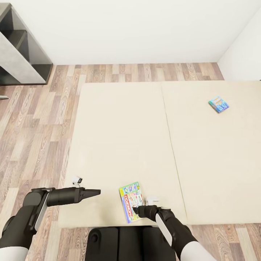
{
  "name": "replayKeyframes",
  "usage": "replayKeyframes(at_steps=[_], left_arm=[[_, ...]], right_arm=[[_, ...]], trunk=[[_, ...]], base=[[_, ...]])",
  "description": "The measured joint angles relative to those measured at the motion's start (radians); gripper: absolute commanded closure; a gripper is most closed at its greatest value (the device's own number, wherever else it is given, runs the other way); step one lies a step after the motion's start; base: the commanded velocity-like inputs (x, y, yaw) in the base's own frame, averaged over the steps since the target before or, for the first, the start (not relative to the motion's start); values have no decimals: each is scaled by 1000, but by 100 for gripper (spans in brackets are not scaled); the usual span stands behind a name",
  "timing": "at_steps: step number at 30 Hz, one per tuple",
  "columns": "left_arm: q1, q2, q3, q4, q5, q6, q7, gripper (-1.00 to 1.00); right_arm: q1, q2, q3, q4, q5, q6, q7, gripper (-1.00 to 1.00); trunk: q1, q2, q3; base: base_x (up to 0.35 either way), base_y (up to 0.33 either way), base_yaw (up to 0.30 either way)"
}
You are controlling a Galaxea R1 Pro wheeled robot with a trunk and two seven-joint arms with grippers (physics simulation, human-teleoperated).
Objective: Put all the toys in the child's room - the three board games (two on the bed and one on the table), the two jigsaw puzzles on the table, and the tennis ball on the table - inside the toy box on the table in the child's room.
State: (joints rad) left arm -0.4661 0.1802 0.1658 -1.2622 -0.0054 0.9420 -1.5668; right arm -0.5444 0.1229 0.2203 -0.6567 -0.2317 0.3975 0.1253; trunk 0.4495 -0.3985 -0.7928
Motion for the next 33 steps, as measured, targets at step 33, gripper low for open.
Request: replayKeyframes(at_steps=[33], left_arm=[[0, 1, 0, 0, 0, 0, 0, -100]], right_arm=[[0, 0, 0, 0, 0, 1, 0, -100]], trunk=[[0, 0, -6]], base=[[0, 2, 0]])
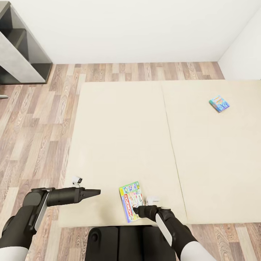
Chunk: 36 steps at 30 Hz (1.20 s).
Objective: Put all the toys in the child's room - the three board games (two on the bed and one on the table), the two jigsaw puzzles on the table, and the tennis ball on the table - inside the toy box on the table in the child's room.
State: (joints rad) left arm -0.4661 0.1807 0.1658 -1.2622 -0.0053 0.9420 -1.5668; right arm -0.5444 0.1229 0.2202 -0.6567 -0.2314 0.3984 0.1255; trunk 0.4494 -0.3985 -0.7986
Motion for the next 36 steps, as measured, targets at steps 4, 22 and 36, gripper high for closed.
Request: replayKeyframes(at_steps=[4, 22, 36], left_arm=[[0, 0, 0, 0, 0, 1, 0, -100], [0, 1, 0, 0, 0, 2, 0, -100], [0, 1, 0, 0, 0, 2, 0, -100]], right_arm=[[0, 0, 0, 0, 0, 0, 0, -100], [0, 0, 0, 0, 0, 0, 0, -100], [0, 1, 0, 0, 0, 0, 0, -100]], trunk=[[0, 0, 0], [0, 0, 0], [0, 0, 0]], base=[[0, 146, 0], [0, 28, 0], [0, 0, 0]])
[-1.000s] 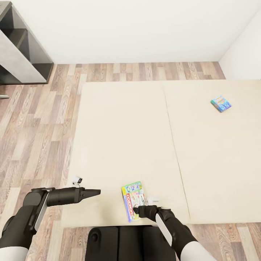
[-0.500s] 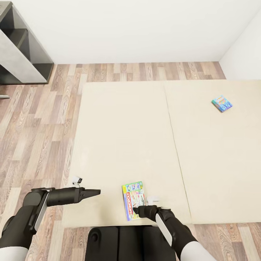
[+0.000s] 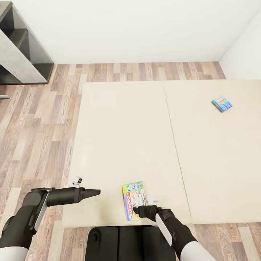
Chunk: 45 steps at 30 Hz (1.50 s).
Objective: Put all the toys in the child's room - the three board games (two on the bed and one on the table), the two jigsaw puzzles on the table, and the tennis ball on the table - inside the toy box on the table in the child's room.
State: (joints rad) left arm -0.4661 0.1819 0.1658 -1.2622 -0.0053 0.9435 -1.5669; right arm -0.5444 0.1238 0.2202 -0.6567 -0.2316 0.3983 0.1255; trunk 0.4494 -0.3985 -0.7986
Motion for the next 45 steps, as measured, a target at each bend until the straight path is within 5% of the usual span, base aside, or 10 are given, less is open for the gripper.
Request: replayKeyframes(at_steps=[45], left_arm=[[0, 0, 0, 0, 0, 0, 0, -100]], right_arm=[[0, -1, 0, 0, 0, 0, 0, -100]], trunk=[[0, 0, 0]], base=[[0, 28, 12]])
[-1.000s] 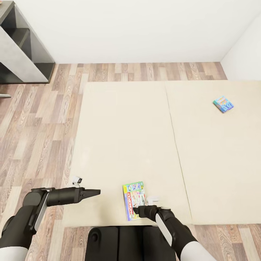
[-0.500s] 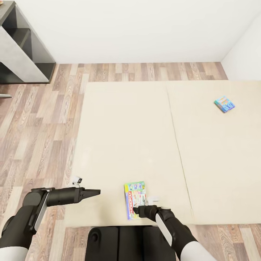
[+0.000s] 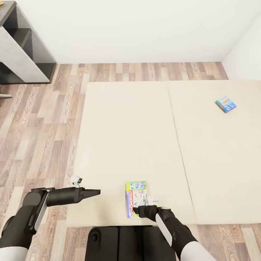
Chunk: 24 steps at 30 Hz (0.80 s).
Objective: Put all the toys in the child's room - the three board games (two on the bed and one on the table), the two jigsaw puzzles on the table, and the tennis ball on the table - inside the toy box on the table in the child's room.
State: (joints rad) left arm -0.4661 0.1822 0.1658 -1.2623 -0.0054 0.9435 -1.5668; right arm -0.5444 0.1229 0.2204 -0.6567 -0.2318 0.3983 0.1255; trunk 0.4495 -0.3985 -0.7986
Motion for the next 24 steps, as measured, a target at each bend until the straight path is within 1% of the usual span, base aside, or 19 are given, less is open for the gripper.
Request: replayKeyframes(at_steps=[5, 18, 20, 24], left_arm=[[0, 0, 0, 0, 0, 0, 0, -100], [0, 0, 0, 0, 0, 0, 0, -100], [0, 0, 0, 0, 0, 0, 0, -100], [0, 0, 0, 0, -1, 0, 0, -100]], right_arm=[[0, 1, 0, 0, 0, 0, 0, -100], [0, 1, 1, 0, 0, 0, 0, -100], [0, 1, 1, 0, 0, 0, 0, -100], [0, 0, 0, 0, 1, 0, 0, -100]], trunk=[[0, 0, 0], [0, 0, 0], [0, 0, 0], [0, 0, 0]], base=[[-4, 62, 0], [0, 13, 3], [0, 58, 130], [0, 13, 252]])
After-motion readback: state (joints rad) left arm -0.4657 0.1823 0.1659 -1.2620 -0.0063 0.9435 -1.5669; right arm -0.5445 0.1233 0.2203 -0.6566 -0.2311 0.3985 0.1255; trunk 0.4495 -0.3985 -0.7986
